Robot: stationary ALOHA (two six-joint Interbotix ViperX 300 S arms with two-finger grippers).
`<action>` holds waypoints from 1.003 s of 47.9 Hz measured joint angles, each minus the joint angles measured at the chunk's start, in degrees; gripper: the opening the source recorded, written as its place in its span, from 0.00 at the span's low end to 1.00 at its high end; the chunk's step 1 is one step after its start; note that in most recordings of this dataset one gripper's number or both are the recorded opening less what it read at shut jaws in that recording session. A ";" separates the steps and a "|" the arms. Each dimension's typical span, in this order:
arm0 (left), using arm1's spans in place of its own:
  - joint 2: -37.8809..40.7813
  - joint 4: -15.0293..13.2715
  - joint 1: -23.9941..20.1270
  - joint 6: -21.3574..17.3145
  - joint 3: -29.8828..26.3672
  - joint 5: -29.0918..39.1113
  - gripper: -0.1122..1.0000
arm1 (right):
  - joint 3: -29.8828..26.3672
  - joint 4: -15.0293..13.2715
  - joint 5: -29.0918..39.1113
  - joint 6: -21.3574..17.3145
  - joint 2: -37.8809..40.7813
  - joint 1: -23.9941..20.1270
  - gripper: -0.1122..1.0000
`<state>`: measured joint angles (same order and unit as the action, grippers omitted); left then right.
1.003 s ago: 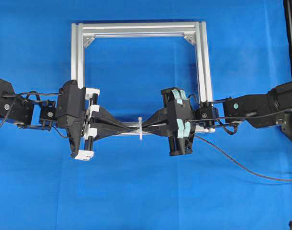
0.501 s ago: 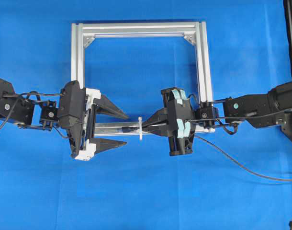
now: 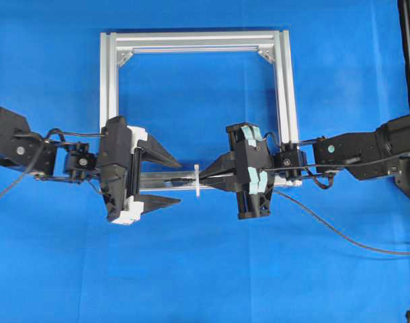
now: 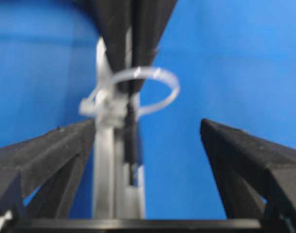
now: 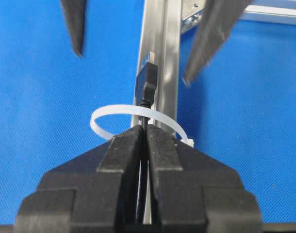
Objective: Insert the wire through the string loop located in the center.
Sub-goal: 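Position the left gripper around the USB plug beyond the loop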
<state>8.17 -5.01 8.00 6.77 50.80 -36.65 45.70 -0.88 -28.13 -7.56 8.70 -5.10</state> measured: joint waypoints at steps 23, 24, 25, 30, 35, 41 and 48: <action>1.93 0.00 -0.79 0.00 -1.05 2.11 0.91 | 0.00 0.00 0.09 0.00 0.00 0.00 0.09; 1.93 0.09 -0.70 0.00 -1.05 2.11 0.91 | 0.00 0.00 0.00 0.09 0.00 0.00 0.09; 1.85 0.00 -0.70 0.00 -1.05 2.11 0.91 | -0.09 0.00 0.00 0.09 0.00 0.00 0.09; 1.85 0.00 -0.70 0.00 -1.05 2.02 0.91 | -0.09 0.00 0.09 0.00 0.00 0.00 0.09; 1.93 0.00 -0.70 0.00 -1.05 2.11 0.91 | -0.09 0.00 0.00 0.09 0.00 -0.09 0.09; 1.85 0.09 -0.70 0.00 -1.05 2.20 0.91 | 0.00 0.00 0.00 0.00 0.00 0.00 0.09; 1.93 0.00 -0.79 0.00 -1.05 2.20 0.91 | 0.00 0.00 0.09 0.00 0.00 0.00 0.09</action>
